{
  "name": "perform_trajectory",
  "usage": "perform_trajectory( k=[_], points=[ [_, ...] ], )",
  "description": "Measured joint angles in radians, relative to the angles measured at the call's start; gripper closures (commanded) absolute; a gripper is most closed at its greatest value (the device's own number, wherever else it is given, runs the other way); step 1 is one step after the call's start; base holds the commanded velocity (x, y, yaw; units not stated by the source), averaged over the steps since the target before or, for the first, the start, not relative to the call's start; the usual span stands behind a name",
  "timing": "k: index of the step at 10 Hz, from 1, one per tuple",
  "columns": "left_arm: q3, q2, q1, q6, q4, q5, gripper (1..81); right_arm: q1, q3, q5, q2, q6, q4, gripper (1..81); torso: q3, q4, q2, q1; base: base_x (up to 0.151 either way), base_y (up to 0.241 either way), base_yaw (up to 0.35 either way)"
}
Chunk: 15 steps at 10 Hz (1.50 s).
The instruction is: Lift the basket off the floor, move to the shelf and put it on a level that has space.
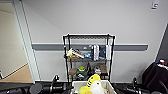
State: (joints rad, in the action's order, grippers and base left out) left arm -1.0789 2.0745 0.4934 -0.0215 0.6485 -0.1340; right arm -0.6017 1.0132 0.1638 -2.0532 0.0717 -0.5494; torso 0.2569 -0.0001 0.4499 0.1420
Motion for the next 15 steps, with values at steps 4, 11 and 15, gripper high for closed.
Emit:
perform_trajectory(
  k=[4,11,15],
  points=[
    [0.000,0.000,0.000,0.000,0.000,0.002,81.1,0.000,0.000,0.001,-0.001,0.000,0.000,81.1,0.000,0.000,0.000,0.000,0.132,0.000,0.000],
    [0.000,0.000,0.000,0.000,0.000,0.003,81.1,-0.004,0.000,0.000,-0.001,0.000,0.000,81.1,0.000,0.000,0.000,0.000,0.132,-0.070,0.000],
    [0.001,0.000,0.000,0.000,0.000,0.002,81.1,-0.005,0.000,0.002,0.000,0.000,0.000,81.1,0.000,0.000,0.000,0.001,0.126,0.000,0.000]
  ],
)
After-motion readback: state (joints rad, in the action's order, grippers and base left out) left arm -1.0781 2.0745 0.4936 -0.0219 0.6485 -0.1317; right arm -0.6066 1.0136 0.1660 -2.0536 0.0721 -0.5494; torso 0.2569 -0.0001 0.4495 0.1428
